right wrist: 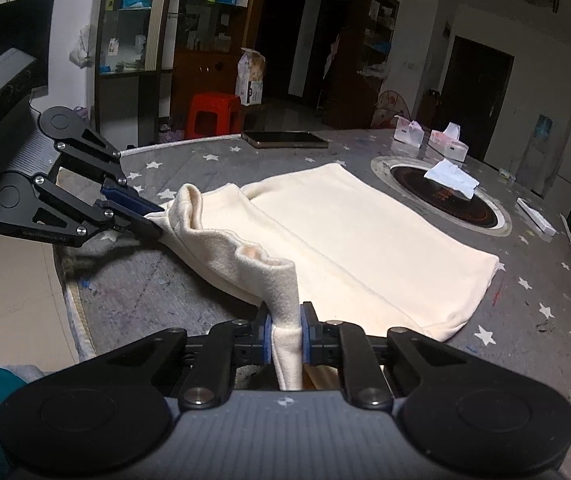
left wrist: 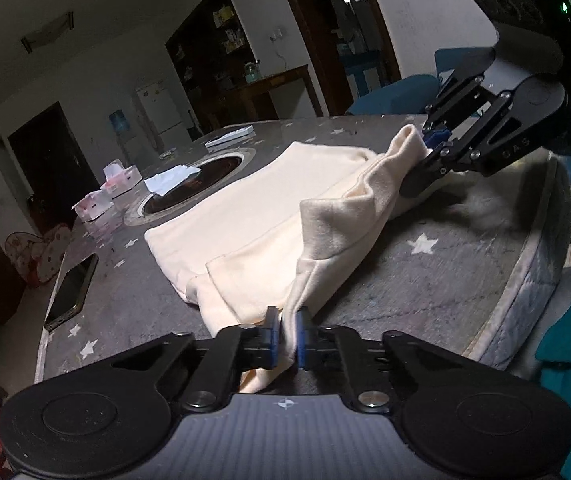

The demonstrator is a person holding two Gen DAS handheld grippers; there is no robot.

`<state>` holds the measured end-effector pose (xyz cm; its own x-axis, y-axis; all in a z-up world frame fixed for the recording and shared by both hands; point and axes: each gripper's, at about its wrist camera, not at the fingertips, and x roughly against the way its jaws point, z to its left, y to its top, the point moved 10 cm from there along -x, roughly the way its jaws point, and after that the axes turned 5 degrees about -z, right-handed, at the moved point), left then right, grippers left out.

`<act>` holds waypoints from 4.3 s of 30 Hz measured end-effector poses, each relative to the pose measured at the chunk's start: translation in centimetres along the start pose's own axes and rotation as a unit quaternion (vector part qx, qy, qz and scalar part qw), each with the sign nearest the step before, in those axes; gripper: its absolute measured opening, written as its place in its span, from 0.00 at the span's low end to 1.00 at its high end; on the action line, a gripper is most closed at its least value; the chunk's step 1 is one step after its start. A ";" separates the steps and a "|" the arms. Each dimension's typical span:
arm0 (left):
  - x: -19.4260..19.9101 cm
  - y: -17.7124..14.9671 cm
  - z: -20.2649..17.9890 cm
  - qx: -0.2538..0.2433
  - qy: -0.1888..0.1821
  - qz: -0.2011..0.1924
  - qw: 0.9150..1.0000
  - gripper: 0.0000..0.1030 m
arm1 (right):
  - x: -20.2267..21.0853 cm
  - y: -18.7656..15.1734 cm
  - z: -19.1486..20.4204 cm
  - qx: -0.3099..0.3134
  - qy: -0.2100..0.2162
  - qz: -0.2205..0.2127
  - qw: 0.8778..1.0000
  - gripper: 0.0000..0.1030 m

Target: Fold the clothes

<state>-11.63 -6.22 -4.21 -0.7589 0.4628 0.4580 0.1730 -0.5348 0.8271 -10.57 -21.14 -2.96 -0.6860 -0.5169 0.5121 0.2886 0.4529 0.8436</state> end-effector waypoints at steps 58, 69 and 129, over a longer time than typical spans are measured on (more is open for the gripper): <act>-10.8 8.2 2.3 0.110 0.013 0.011 0.994 0.13 | -6.2 1.7 -10.9 -0.153 -0.043 0.033 0.987 0.27; -16.3 8.6 3.3 0.114 -0.001 0.076 0.991 0.13 | -7.6 1.0 -11.6 -0.174 -0.053 0.037 0.983 0.26; -17.0 7.2 3.7 0.150 0.047 0.075 0.985 0.25 | 1.9 -3.4 -12.6 -0.146 -0.189 0.002 0.971 0.03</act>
<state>4.82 -15.32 -4.84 -0.7634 0.3196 0.5614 0.4538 -0.3530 0.8182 -4.41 -32.78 -2.83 -0.8647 -0.1878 0.4659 0.4308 0.1997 0.8801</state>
